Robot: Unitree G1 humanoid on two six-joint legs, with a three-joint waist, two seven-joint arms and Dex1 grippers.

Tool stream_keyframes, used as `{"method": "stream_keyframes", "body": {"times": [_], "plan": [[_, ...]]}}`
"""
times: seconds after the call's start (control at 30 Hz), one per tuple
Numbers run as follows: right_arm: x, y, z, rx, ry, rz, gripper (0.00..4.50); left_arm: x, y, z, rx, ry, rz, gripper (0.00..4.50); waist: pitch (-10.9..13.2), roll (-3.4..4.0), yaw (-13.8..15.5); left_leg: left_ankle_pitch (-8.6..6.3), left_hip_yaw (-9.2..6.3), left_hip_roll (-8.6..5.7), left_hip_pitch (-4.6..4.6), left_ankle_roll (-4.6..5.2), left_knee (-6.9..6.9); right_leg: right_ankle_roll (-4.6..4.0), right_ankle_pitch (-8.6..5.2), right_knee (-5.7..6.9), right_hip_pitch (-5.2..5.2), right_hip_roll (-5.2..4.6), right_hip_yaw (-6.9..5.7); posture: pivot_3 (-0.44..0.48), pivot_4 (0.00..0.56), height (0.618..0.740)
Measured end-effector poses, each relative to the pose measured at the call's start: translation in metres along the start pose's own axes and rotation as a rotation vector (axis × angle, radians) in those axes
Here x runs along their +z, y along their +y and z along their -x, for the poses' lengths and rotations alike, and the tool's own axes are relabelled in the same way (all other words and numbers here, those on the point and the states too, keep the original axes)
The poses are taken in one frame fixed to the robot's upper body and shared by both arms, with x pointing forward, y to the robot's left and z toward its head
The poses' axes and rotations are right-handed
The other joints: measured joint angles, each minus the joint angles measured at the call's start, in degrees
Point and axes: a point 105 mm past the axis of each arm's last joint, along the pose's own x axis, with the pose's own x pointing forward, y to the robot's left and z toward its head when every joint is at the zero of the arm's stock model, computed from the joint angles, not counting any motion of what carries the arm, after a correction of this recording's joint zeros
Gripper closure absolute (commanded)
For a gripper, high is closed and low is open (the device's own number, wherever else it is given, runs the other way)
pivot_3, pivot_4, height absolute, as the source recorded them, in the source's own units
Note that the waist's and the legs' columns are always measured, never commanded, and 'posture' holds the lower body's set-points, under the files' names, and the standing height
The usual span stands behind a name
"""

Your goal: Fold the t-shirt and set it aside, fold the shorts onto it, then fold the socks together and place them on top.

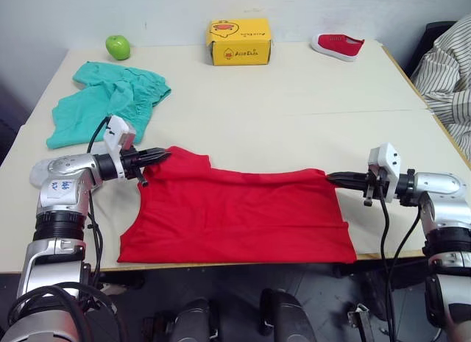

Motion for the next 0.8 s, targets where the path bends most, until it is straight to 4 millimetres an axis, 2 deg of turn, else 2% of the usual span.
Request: {"method": "stream_keyframes", "body": {"times": [0.13,0.27,0.37,0.47,0.53,0.63,0.8], "plan": [[-0.006,0.005,0.001,-0.017,0.008,0.001,4.46,-0.005,0.002,0.002,0.019,0.031,-0.061,4.50,0.0,0.00,0.0,0.00,0.00,-0.01,0.01,0.00,0.00,0.00,0.00,0.00,0.00,0.00,0.00,0.000,0.150,0.740],[-0.004,0.004,0.000,-0.036,0.005,0.008,4.46,-0.025,0.008,0.003,0.063,0.103,-0.008,4.50,0.0,0.00,0.0,-0.01,-0.01,0.00,0.00,0.01,0.00,0.00,0.00,0.00,0.00,0.02,-0.03,0.000,0.150,0.740],[-0.005,0.006,-0.006,-0.025,-0.001,0.005,4.46,-0.032,0.010,0.004,0.075,0.128,0.026,4.50,0.0,0.00,-0.1,-0.01,0.00,0.00,0.01,0.01,0.00,0.00,0.00,-0.01,0.00,0.04,-0.03,0.000,0.150,0.740],[-0.006,0.009,-0.011,-0.006,0.004,0.002,4.50,-0.042,0.011,0.006,0.088,0.156,0.104,3.78,0.0,0.00,-0.1,-0.01,0.00,0.00,0.00,0.01,0.00,0.00,0.00,0.00,0.00,0.04,-0.03,0.000,0.150,0.740],[-0.007,0.010,-0.012,-0.001,0.007,0.001,4.50,-0.046,0.011,0.007,0.093,0.170,0.158,3.14,0.0,0.00,-0.1,-0.01,0.00,0.00,0.00,0.01,0.00,0.00,0.00,0.00,0.00,0.04,-0.03,0.000,0.150,0.740],[-0.007,0.010,-0.012,0.001,0.007,0.000,4.50,-0.040,0.014,0.006,0.105,0.164,0.179,2.21,0.0,0.00,0.1,0.00,-0.02,0.00,0.00,0.01,0.02,0.00,0.00,0.00,0.01,0.03,-0.03,0.000,0.150,0.740],[-0.005,0.010,-0.013,0.003,0.006,0.001,4.50,-0.028,0.021,0.004,0.118,0.141,0.168,2.21,0.0,-0.01,0.0,-0.01,-0.02,-0.01,0.00,0.01,0.02,0.00,0.00,0.00,0.01,0.03,-0.03,0.000,0.150,0.740]]}}
